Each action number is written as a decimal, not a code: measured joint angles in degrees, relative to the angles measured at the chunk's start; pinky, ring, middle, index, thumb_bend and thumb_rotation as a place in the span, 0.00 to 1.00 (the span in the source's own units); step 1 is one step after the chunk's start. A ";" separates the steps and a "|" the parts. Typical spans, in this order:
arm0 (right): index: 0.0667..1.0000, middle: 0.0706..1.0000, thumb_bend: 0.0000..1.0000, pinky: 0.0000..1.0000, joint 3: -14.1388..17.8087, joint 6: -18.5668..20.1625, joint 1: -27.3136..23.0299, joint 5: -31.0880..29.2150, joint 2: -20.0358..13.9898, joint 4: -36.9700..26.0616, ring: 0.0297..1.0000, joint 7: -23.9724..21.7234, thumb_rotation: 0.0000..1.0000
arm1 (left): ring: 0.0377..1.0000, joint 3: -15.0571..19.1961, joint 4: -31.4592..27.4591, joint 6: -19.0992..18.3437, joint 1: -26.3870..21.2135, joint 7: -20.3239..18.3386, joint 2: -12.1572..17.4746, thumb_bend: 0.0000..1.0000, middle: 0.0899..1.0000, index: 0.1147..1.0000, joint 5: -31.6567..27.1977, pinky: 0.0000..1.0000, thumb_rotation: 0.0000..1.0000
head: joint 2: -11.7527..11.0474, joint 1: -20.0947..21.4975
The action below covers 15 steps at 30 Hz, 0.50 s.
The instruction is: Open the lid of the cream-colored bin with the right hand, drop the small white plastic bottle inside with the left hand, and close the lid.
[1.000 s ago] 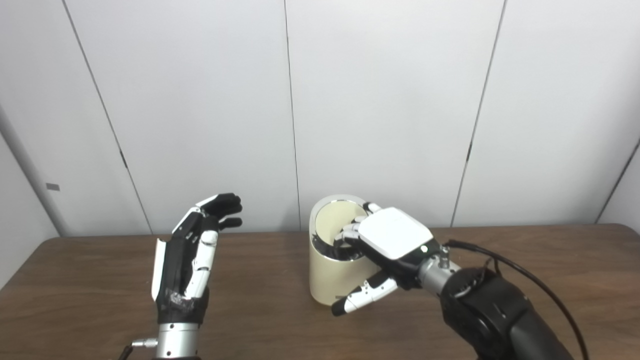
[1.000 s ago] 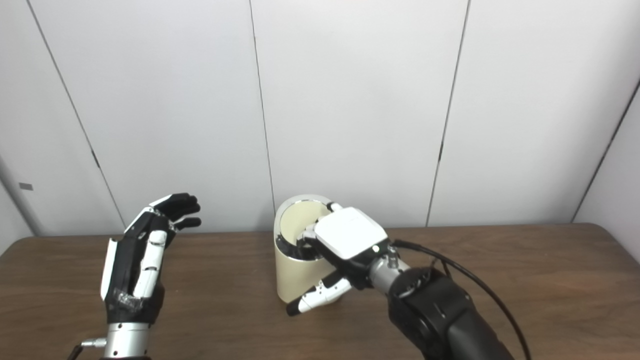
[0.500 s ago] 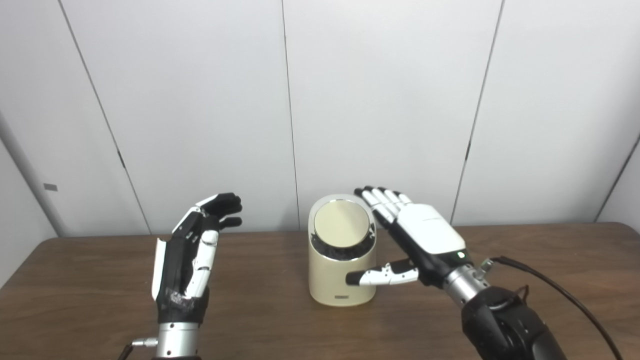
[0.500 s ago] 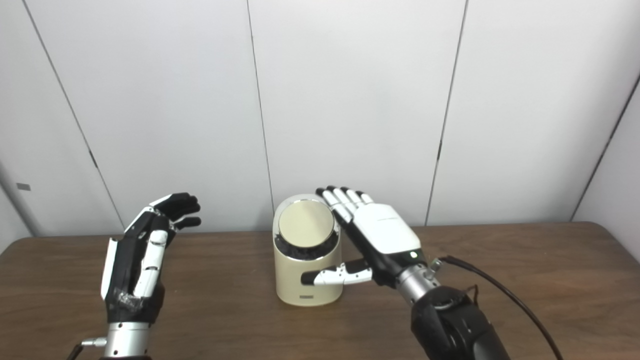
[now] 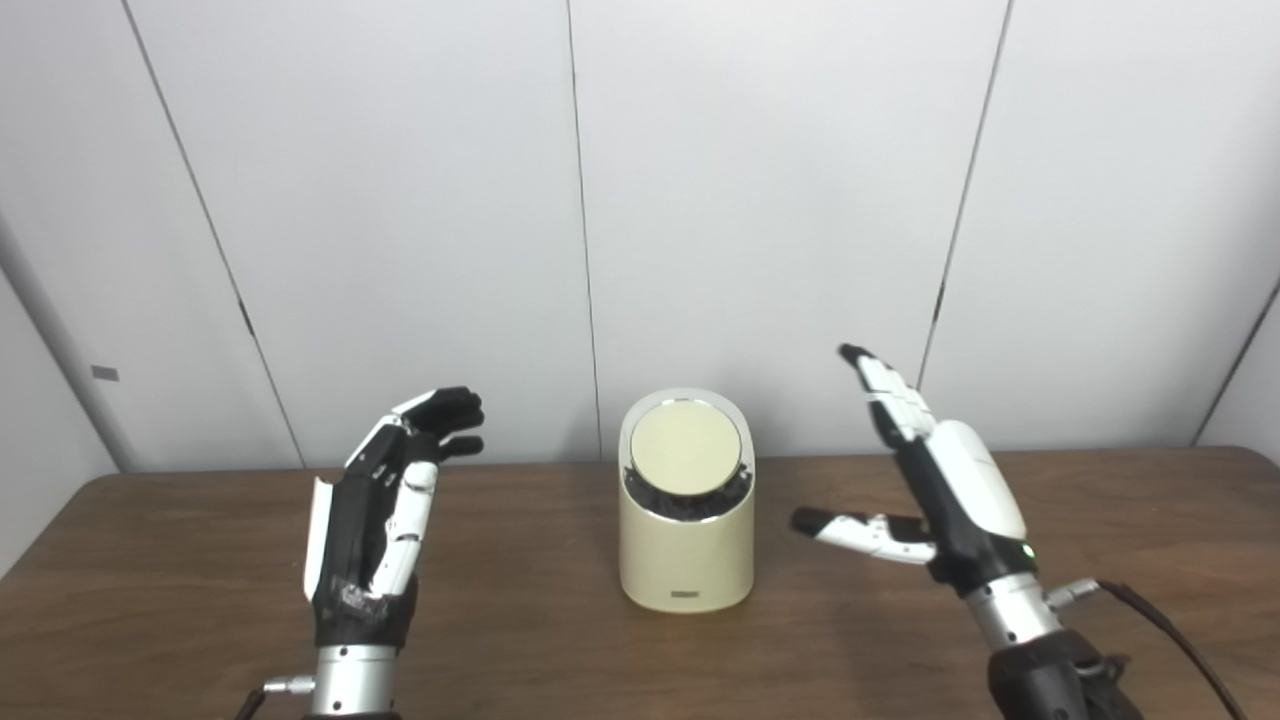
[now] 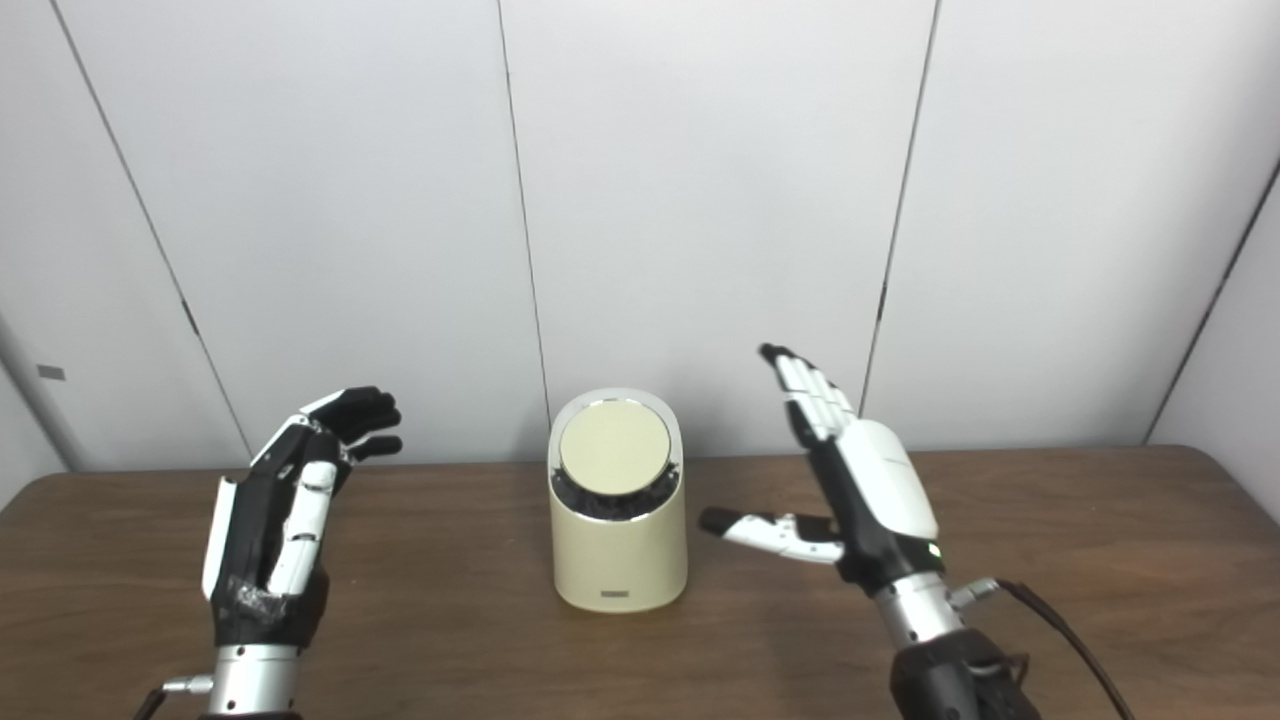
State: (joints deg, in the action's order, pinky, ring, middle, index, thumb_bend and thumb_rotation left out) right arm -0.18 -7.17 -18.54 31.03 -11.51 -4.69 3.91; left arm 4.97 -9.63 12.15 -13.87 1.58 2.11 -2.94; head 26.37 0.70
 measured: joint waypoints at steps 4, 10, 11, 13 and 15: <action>0.92 0.94 0.33 0.85 2.03 -3.50 1.93 -4.57 1.67 2.72 0.94 4.32 0.89 | 0.73 0.40 0.79 0.21 0.02 -0.05 0.44 0.33 0.72 0.69 0.00 0.69 0.67 | -0.09 0.35; 0.80 0.82 0.24 0.72 3.48 -12.19 3.68 -11.11 2.69 8.12 0.82 7.85 0.59 | 0.74 0.67 1.59 0.61 0.36 -0.44 1.16 0.30 0.74 0.71 -0.29 0.69 0.63 | -0.27 1.23; 0.79 0.82 0.25 0.72 3.58 -13.25 3.67 -12.33 2.70 8.76 0.82 7.92 0.54 | 0.74 0.69 1.85 1.02 0.44 -0.44 1.27 0.31 0.74 0.71 -0.27 0.69 0.62 | -0.44 1.32; 0.78 0.81 0.28 0.71 4.12 -13.69 3.62 -15.60 2.97 9.03 0.80 7.89 0.48 | 0.75 0.66 2.55 2.01 0.56 -0.50 1.40 0.31 0.74 0.72 -0.23 0.69 0.61 | -0.53 1.41; 0.76 0.79 0.31 0.68 4.60 -13.68 3.53 -17.19 3.42 9.04 0.78 8.00 0.47 | 0.75 0.57 3.48 2.39 0.61 -0.59 1.57 0.30 0.75 0.72 -0.05 0.68 0.61 | -0.97 1.93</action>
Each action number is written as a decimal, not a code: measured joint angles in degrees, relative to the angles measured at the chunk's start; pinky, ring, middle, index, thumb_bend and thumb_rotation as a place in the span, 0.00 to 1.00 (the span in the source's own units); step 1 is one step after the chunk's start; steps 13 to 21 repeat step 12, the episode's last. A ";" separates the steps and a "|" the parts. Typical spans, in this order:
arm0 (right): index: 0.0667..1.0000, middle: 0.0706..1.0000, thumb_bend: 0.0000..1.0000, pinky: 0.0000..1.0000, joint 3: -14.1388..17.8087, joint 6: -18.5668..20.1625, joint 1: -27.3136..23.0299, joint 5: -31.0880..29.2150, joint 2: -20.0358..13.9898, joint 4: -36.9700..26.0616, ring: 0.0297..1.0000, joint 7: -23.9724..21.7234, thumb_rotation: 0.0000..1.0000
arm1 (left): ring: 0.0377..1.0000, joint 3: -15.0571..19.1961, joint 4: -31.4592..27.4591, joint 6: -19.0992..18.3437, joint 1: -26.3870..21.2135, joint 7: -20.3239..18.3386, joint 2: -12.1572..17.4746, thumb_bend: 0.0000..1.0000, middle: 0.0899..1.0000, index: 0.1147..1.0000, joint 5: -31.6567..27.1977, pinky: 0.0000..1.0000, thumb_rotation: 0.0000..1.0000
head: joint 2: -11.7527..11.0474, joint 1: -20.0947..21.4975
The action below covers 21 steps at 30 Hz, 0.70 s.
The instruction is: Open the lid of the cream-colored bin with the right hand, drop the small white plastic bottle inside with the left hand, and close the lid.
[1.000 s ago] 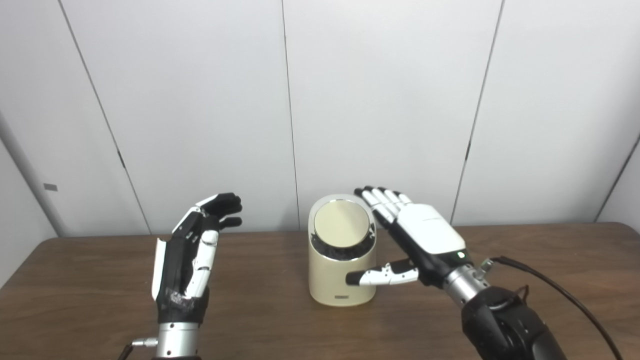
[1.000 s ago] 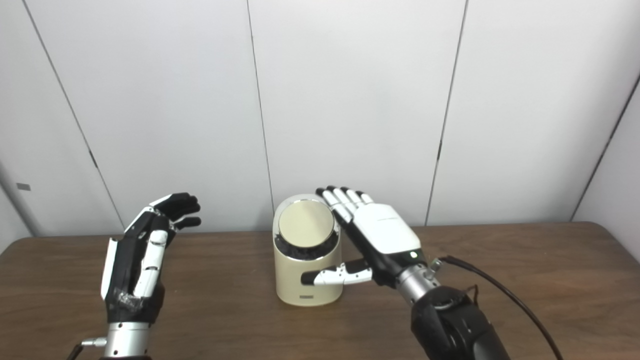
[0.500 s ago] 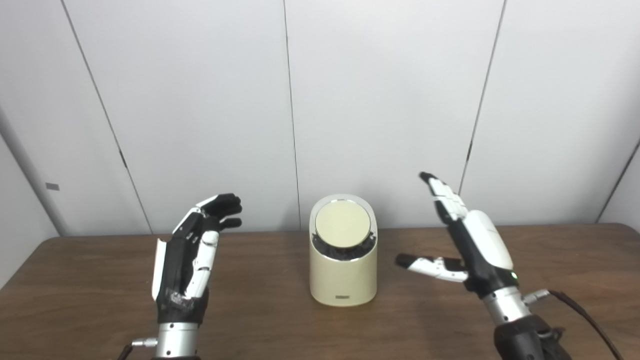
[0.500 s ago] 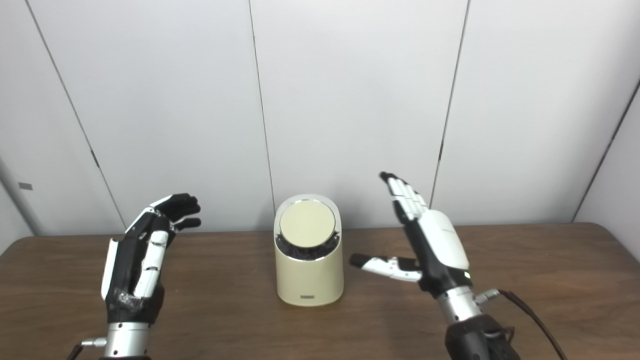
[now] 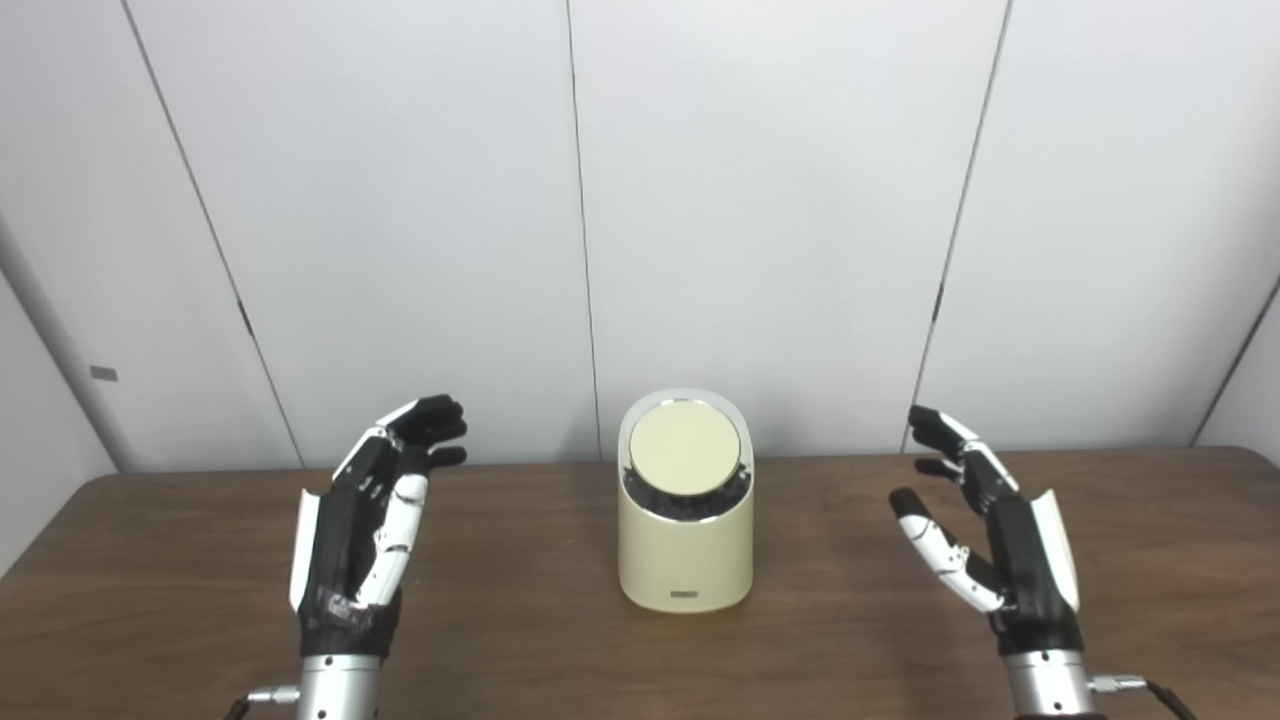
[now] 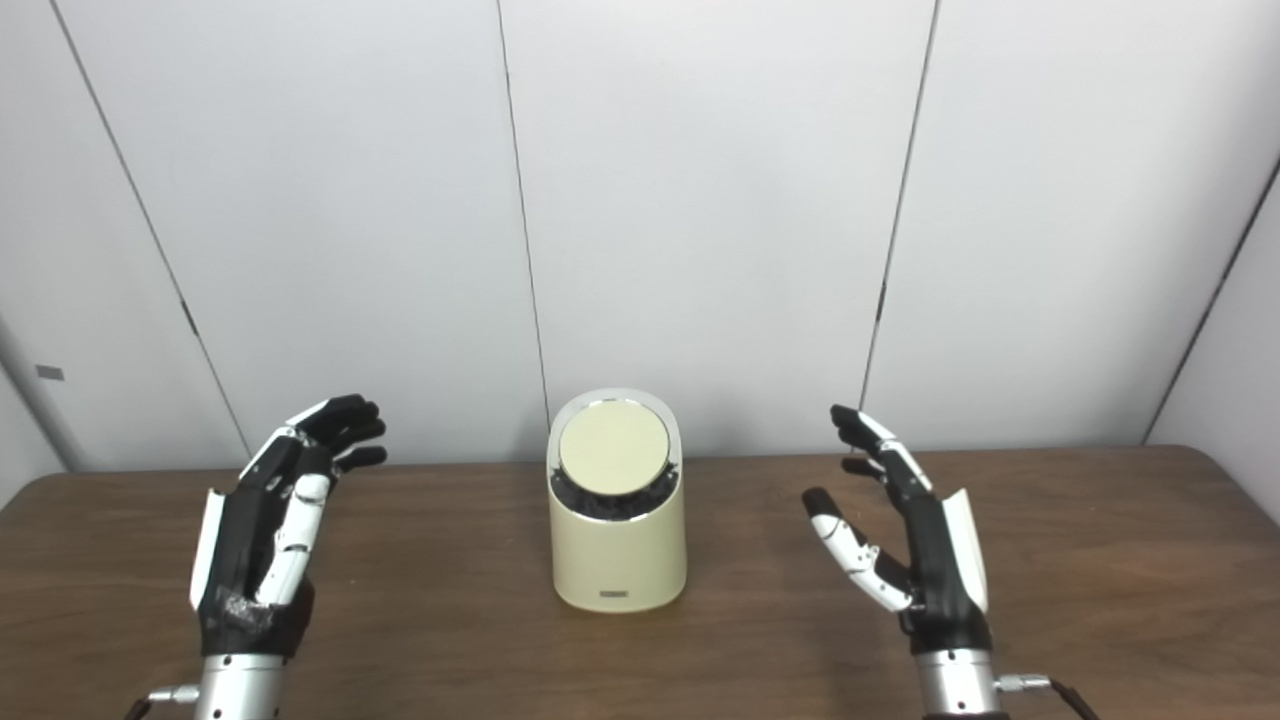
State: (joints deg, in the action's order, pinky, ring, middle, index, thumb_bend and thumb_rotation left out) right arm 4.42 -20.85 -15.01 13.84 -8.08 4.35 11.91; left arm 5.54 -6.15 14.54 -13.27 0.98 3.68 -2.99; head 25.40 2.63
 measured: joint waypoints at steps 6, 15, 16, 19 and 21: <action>0.72 0.77 0.30 0.65 -0.02 0.09 -0.01 0.67 1.32 0.04 0.75 0.53 0.36 | 0.74 -0.48 1.69 0.62 0.60 0.08 -0.09 0.31 0.74 0.72 0.92 0.69 0.46 | -1.41 0.44; 0.71 0.73 0.31 0.61 -0.13 -0.56 0.08 0.83 1.31 0.40 0.71 0.53 0.27 | 0.74 -0.61 3.04 2.32 1.14 0.47 -0.31 0.29 0.74 0.72 2.56 0.67 0.35 | -1.94 0.36; 0.71 0.73 0.31 0.61 -0.13 -0.56 0.08 0.83 1.31 0.40 0.71 0.53 0.27 | 0.74 -0.61 3.04 2.32 1.14 0.47 -0.31 0.29 0.74 0.72 2.56 0.67 0.35 | -1.94 0.36; 0.71 0.73 0.31 0.61 -0.13 -0.56 0.08 0.83 1.31 0.40 0.71 0.53 0.27 | 0.74 -0.61 3.04 2.32 1.14 0.47 -0.31 0.29 0.74 0.72 2.56 0.67 0.35 | -1.94 0.36; 0.71 0.73 0.31 0.61 -0.13 -0.56 0.08 0.83 1.31 0.40 0.71 0.53 0.27 | 0.74 -0.61 3.04 2.32 1.14 0.47 -0.31 0.29 0.74 0.72 2.56 0.67 0.35 | -1.94 0.36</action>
